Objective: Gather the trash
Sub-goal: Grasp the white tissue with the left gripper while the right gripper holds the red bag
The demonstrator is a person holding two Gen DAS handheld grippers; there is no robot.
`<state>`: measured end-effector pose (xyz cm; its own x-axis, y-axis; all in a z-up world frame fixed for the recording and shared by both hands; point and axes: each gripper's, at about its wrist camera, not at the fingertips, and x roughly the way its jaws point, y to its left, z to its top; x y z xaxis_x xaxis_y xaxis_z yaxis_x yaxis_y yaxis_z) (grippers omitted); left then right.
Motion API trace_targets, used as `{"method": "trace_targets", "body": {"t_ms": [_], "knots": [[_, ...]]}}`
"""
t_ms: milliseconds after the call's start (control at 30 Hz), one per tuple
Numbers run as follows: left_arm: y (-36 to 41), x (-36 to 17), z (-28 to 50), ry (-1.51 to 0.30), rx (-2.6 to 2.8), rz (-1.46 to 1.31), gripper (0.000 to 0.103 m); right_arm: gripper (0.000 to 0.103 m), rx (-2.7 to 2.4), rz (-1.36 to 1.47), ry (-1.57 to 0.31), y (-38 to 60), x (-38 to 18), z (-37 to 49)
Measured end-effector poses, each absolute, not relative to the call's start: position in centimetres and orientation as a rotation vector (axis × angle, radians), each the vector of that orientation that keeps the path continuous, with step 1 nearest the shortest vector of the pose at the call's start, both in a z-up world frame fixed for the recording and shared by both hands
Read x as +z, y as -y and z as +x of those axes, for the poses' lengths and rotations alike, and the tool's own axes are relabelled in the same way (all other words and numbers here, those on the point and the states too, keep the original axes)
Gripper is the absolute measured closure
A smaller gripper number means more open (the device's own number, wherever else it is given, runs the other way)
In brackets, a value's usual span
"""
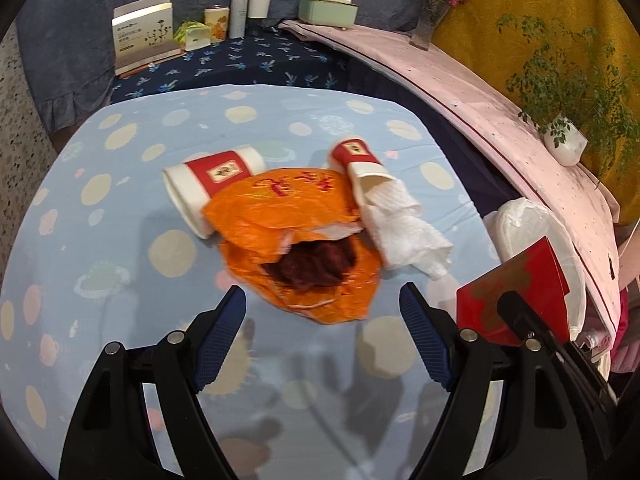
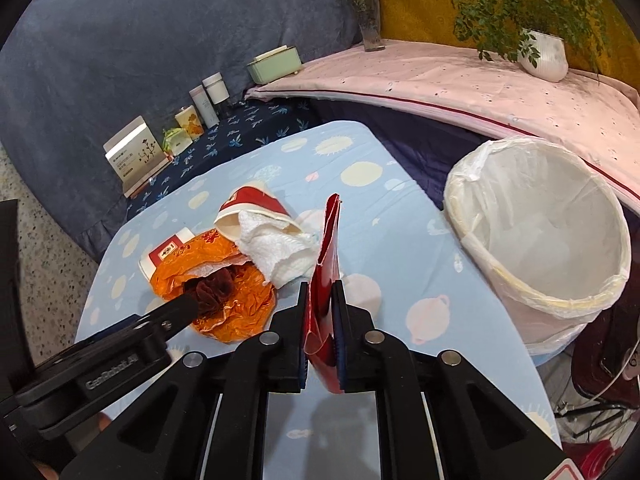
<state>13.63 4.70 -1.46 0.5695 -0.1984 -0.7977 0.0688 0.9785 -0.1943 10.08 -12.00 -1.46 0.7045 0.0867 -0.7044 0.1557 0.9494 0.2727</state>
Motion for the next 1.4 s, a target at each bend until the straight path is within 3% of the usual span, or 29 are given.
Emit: {"method": "trace_targets", "body": {"t_ms": [567,733,800,867,1000,1400], "knots": [[4.1,-3.8,18.8,-0.986,-0.171,-0.081,0.029,0.093,-0.073,0.436,-0.771,19.3,-2.4,10.0],[5.0,-4.6,19.5,-1.007,-0.184,-0.05,0.06,0.093,-0.067,0.461,-0.775,20.2,-3.2,10.3],[5.3,-4.9,19.5,-1.016,-0.192,-0.039,0.084,0.093,-0.063,0.466,-0.776,20.3,-3.4,10.3],[5.6,-4.9,19.3,-1.022,-0.2,-0.025,0.096,0.093,-0.058,0.469,-0.776,20.2,-3.4,10.2],[6.2,-4.2,18.3,-0.99,-0.208,0.014,0.101,0.093,-0.055,0.469,-0.766,20.3,-3.2,9.9],[8.1,-0.3,14.2,-0.924,-0.297,0.025,0.102,0.093,-0.067,0.465,-0.693,21.0,0.0,7.2]]}}
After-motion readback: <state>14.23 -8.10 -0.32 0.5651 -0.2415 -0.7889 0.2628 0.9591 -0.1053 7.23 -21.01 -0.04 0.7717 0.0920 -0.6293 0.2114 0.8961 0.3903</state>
